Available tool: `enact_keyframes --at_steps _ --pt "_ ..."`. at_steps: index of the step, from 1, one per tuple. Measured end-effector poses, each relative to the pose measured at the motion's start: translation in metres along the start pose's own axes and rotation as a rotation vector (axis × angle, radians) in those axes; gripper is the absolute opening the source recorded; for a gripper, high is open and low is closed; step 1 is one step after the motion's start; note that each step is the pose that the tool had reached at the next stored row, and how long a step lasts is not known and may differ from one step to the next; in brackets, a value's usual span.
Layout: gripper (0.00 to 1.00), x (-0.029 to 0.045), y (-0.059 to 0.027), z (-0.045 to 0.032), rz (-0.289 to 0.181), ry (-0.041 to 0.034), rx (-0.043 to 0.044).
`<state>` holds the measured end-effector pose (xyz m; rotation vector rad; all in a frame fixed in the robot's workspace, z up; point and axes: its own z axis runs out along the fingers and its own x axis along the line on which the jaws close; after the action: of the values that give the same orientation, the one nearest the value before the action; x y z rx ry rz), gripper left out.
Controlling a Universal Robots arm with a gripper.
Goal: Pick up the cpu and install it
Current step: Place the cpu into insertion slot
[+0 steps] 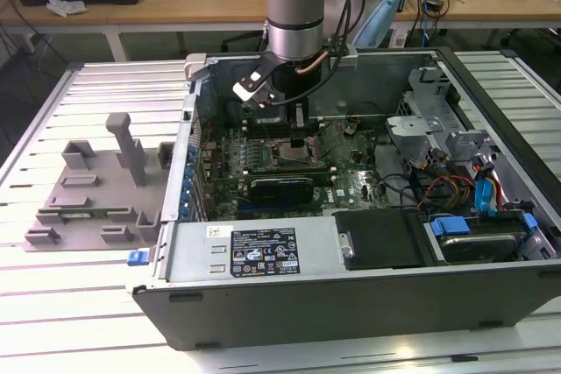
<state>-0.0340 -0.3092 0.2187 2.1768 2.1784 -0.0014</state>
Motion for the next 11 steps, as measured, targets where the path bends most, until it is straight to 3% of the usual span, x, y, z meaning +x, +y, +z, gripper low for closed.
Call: enact_keyframes --at_steps 4,11 --pt "0.11 0.0 0.0 -0.0002 0.0 -0.0001 0.0" --pt "0.11 0.0009 -0.0051 0.0104 0.0 0.0005 -0.0036"
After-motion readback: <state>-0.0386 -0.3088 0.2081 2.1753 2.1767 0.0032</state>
